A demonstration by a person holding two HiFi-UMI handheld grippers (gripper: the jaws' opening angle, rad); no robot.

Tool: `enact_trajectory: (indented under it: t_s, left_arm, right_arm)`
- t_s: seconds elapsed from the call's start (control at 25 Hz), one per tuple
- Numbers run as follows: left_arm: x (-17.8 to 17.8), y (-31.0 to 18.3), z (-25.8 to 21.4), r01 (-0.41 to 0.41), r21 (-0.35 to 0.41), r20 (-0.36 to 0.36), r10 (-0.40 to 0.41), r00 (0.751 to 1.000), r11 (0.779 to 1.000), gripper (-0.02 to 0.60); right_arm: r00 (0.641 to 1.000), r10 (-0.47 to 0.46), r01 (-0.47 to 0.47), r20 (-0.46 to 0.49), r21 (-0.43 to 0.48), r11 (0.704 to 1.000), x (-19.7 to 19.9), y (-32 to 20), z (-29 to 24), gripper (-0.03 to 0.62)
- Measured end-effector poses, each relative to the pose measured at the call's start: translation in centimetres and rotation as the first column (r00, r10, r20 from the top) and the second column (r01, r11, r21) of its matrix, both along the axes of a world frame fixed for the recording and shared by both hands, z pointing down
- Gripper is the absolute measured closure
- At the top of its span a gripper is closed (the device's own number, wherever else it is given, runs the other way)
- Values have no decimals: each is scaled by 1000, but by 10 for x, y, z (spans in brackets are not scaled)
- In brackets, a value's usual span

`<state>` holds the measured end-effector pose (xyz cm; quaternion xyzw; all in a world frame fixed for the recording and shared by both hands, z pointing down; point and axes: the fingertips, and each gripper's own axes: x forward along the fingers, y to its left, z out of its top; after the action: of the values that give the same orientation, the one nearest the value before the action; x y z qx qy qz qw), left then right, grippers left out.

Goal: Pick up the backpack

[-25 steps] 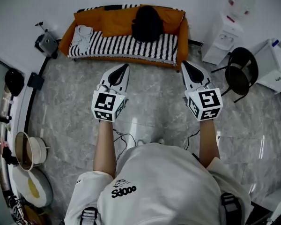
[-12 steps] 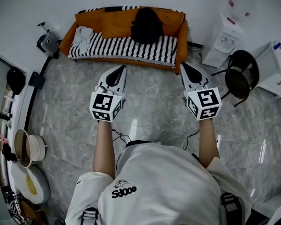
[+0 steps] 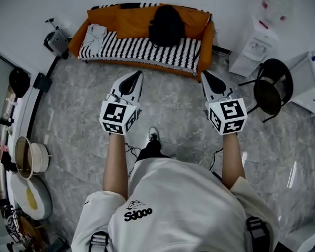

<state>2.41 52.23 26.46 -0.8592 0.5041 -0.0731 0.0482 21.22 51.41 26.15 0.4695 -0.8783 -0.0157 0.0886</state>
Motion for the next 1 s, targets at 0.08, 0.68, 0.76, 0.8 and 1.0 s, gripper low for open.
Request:
enact_trajectory:
  t_s: [0.08, 0.68, 0.76, 0.8, 1.0]
  left_arm:
    - [3, -8, 2, -3, -2, 2, 3, 1000, 1000, 560]
    - [-20, -158, 28, -18, -20, 11, 18, 1000, 1000, 560]
    - [-27, -186, 29, -22, -26, 15, 23, 1000, 999, 560]
    - [-30, -201, 28, -24, -28, 17, 24, 1000, 999, 560]
    - [-46, -267, 18, -38, -27, 26, 38, 999, 999, 560]
  right_arm:
    - [1000, -9, 9, -6, -8, 1000, 0, -8, 4, 560]
    - [1000, 4, -4, -14, -26, 1000, -31, -156, 23, 560]
    - [1000, 7, -8, -8, -31, 999, -40, -185, 22, 560]
    - [1000, 7, -7, -8, -32, 999, -44, -199, 21, 560]
    - [1000, 12, -12, 1, -41, 999, -63, -266, 9, 560]
